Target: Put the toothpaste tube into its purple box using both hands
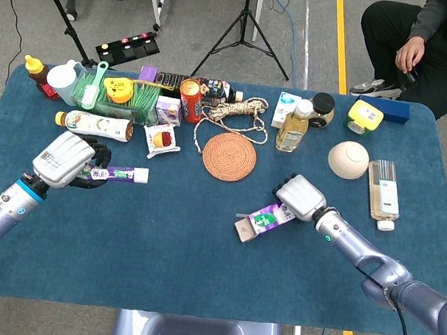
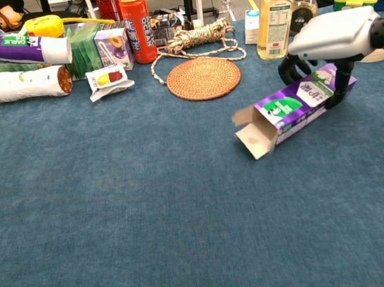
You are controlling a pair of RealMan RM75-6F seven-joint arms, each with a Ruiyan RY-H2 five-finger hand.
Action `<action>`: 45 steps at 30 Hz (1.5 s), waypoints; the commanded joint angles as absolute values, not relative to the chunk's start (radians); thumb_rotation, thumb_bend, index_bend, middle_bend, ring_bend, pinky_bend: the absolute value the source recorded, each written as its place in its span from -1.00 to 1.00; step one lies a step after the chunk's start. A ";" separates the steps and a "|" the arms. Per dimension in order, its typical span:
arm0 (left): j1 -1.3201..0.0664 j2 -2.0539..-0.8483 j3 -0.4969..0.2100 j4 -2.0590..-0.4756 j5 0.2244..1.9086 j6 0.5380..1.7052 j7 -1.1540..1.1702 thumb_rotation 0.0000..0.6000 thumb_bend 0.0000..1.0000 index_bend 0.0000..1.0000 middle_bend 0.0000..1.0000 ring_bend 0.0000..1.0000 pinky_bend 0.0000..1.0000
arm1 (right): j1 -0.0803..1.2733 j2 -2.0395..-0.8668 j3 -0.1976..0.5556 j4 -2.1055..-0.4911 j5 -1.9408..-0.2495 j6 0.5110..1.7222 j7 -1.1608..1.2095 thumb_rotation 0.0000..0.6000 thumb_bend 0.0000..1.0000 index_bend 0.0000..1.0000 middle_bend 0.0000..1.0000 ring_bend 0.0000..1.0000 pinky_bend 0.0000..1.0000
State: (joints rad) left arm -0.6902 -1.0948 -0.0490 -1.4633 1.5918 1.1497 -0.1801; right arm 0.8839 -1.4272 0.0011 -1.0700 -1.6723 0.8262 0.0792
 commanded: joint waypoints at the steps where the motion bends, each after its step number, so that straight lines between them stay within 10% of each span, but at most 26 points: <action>1: -0.692 -1.092 -0.051 -1.476 1.599 1.147 -0.178 1.00 -0.16 0.39 0.21 0.06 0.51 | 0.851 -1.414 0.020 -1.083 -1.651 0.917 0.190 1.00 -0.54 0.09 0.22 0.07 0.06; 27: -0.803 -1.027 -0.140 -1.771 1.496 0.968 0.099 1.00 -0.16 0.39 0.21 0.06 0.50 | 0.939 -1.207 0.199 -1.740 -0.687 0.875 -0.618 1.00 -0.29 0.33 0.58 0.45 0.54; 45: -0.863 -1.157 -0.185 -1.758 1.375 0.920 0.245 1.00 -0.16 0.39 0.21 0.06 0.50 | 1.050 -1.229 0.149 -1.901 -0.460 0.970 -0.759 1.00 -0.25 0.33 0.58 0.46 0.54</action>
State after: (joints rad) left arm -0.8595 -1.1508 -0.1814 -1.7563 1.3824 0.9219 0.2396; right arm 1.0464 -1.2262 0.1507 -1.8976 -0.4627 0.9675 -0.7580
